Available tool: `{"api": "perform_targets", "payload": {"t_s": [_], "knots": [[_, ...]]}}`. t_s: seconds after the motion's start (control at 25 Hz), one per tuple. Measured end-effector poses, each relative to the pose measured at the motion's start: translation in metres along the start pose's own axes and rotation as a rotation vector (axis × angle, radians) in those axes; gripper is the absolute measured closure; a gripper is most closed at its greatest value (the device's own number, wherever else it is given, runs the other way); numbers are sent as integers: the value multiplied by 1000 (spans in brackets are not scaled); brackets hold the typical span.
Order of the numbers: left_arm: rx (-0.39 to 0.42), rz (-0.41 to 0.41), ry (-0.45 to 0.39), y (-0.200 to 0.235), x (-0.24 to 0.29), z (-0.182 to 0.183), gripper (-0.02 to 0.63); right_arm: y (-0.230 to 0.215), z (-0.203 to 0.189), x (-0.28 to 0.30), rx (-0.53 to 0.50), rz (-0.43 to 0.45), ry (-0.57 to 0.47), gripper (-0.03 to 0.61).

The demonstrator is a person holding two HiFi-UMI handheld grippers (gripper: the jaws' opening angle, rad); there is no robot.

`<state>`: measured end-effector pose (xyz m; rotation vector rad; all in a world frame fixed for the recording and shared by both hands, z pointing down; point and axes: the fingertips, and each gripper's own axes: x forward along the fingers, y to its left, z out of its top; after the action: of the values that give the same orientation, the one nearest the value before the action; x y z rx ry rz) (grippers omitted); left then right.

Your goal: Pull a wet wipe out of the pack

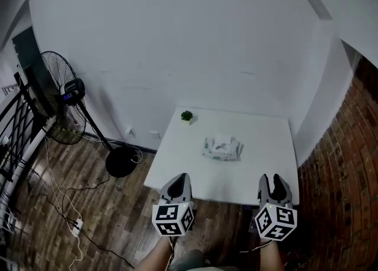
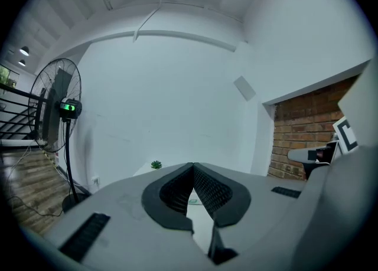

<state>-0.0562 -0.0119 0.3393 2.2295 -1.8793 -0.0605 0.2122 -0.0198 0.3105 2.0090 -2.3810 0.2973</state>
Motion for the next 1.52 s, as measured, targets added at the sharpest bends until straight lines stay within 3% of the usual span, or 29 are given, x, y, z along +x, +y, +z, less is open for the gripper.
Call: {"api": "perform_targets", "payload": {"t_s": [0.4,1.0,1.52], "knots": [[-24,-28,4,16,75,-2,603,2,-16,62,-9,-2,45,416],[-26,-119,11,44,239,37,603,-7,20,207,-13,-75,39,416],[-53,-158,82,54,298,20,603,-17,17,254,-4,-115,74,422]]}}
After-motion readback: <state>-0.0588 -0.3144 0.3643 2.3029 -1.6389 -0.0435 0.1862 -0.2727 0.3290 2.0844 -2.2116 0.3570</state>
